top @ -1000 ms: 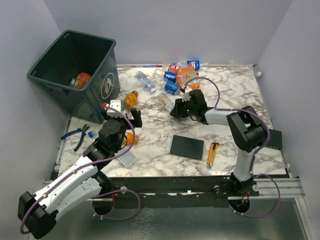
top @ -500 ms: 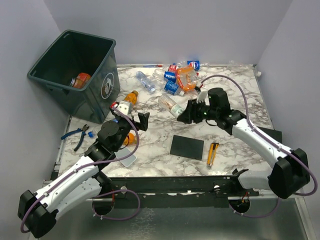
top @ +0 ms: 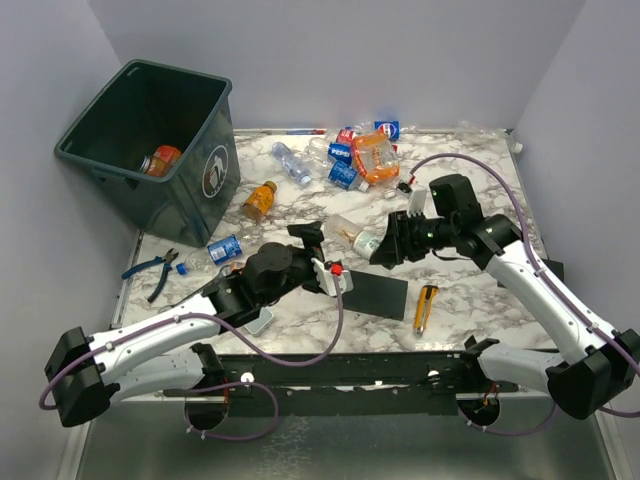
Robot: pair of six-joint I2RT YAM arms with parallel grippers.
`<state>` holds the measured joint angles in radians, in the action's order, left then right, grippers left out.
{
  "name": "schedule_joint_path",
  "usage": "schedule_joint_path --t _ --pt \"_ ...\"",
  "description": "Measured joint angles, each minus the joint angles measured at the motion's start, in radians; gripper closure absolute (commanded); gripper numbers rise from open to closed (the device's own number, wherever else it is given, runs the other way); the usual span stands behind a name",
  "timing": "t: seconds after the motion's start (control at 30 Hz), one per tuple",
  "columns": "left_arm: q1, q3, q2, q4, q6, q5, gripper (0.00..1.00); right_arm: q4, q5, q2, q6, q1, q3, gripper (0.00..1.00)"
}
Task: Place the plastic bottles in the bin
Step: Pick up the plastic bottle at the center of the board.
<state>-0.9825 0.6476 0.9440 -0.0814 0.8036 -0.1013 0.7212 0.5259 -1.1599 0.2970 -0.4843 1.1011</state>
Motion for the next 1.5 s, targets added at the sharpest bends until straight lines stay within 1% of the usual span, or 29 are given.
schedule_joint_path --t 0.1,0.27,0.4,0.57,0.63,0.77,0.93,0.97,1.0,1.03,1.1,1.13,1.17,1.2,1.23,1.37,1.5 --pt "-0.012 0.040 0.075 0.024 0.137 -0.018 0.03 0.032 0.043 0.001 -0.008 0.000 0.005 0.99" --pt "-0.024 0.104 0.142 0.024 0.262 -0.031 0.08 0.061 0.086 0.005 -0.014 -0.007 0.007 0.99" --pt "-0.037 0.146 0.171 0.023 0.309 -0.031 0.14 0.066 0.107 0.011 -0.017 -0.008 0.010 1.00" --pt "-0.057 0.160 0.204 0.017 0.330 -0.026 0.21 0.066 0.147 0.014 -0.017 -0.014 0.024 1.00" --pt "-0.063 0.160 0.213 0.016 0.333 -0.023 0.26 0.065 0.164 0.016 -0.016 -0.014 0.035 1.00" --pt "-0.069 0.160 0.222 0.011 0.340 -0.021 0.44 0.065 0.190 0.016 -0.009 -0.017 0.048 1.00" --pt "-0.074 0.160 0.221 0.014 0.334 -0.019 0.64 0.066 0.196 0.017 -0.007 -0.013 0.077 0.99" --pt "-0.073 0.160 0.220 0.011 0.330 -0.019 0.68 0.066 0.196 0.018 -0.007 -0.013 0.082 0.94" --pt "-0.073 0.160 0.217 0.008 0.324 -0.020 0.71 0.068 0.196 0.018 -0.007 -0.013 0.089 0.82" --pt "-0.072 0.159 0.212 0.008 0.309 -0.020 0.73 0.067 0.196 0.018 -0.006 -0.013 0.093 0.65" --pt "-0.072 0.157 0.201 0.004 0.288 -0.019 0.78 0.067 0.200 0.023 -0.005 -0.013 0.104 0.28" --pt "-0.072 0.156 0.194 0.000 0.267 -0.018 0.79 0.067 0.201 0.026 -0.003 -0.013 0.109 0.14" --pt "-0.072 0.155 0.188 -0.003 0.248 -0.013 0.81 0.064 0.205 0.031 0.004 -0.014 0.115 0.07" --pt "-0.074 0.155 0.182 -0.010 0.224 0.001 0.82 0.055 0.206 0.039 0.003 -0.014 0.124 0.01" --pt "-0.074 0.155 0.177 -0.012 0.201 0.012 0.83 0.043 0.205 0.047 0.008 -0.014 0.130 0.01" --pt "-0.078 0.152 0.144 -0.023 0.069 0.080 0.86 -0.006 0.169 0.113 0.017 -0.019 0.145 0.00" --pt "-0.078 0.131 0.106 -0.061 -0.137 0.168 0.88 -0.098 0.046 0.230 0.049 -0.020 0.129 0.00"
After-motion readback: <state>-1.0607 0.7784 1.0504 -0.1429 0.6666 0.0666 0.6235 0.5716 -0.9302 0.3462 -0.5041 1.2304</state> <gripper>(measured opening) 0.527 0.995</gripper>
